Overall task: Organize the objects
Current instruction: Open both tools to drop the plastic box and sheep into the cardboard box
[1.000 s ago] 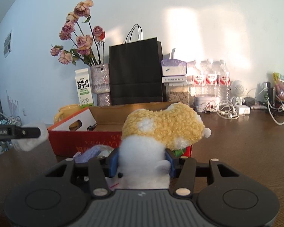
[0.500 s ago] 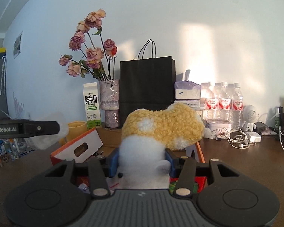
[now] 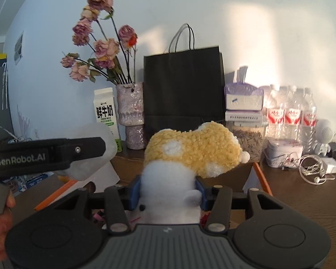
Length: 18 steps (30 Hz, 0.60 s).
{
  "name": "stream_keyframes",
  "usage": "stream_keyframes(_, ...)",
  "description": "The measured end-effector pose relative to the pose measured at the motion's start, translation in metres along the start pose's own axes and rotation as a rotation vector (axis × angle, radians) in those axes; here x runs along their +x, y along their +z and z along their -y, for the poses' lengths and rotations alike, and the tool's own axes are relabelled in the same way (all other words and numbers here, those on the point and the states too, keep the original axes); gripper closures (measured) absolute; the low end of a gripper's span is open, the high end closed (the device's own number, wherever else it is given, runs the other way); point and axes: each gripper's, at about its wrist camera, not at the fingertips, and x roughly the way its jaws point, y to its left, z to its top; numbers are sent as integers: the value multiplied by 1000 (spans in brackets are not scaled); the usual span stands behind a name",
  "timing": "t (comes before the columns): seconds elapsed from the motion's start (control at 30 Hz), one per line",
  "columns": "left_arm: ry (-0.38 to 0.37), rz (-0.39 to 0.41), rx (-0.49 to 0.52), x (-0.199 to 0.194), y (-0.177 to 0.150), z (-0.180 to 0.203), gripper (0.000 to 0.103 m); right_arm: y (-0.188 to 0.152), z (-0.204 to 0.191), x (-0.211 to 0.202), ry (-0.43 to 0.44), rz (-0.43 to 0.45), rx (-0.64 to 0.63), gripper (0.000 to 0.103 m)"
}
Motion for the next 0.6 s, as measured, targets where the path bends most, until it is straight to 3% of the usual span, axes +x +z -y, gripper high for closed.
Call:
stream_keyframes(0.37,36,-67,13,37,-7,-15,19,-7,16,38,7,-75,54,55)
stream_keyframes(0.47,45,-75,21,37,-7,-14,18,-9,14,38,2,-94,38,49)
stream_keyframes(0.53,55,-77,19,36,-7,-14,0,-9,11,36,-22,-104,19,23)
stream_keyframes(0.57,57,-73,14,35,-6,-15,0,-8,8,35,-31,-105,3,1)
stream_keyframes(0.6,58,-73,13,35,-6,-15,0,-7,6,33,-37,-96,-5,0)
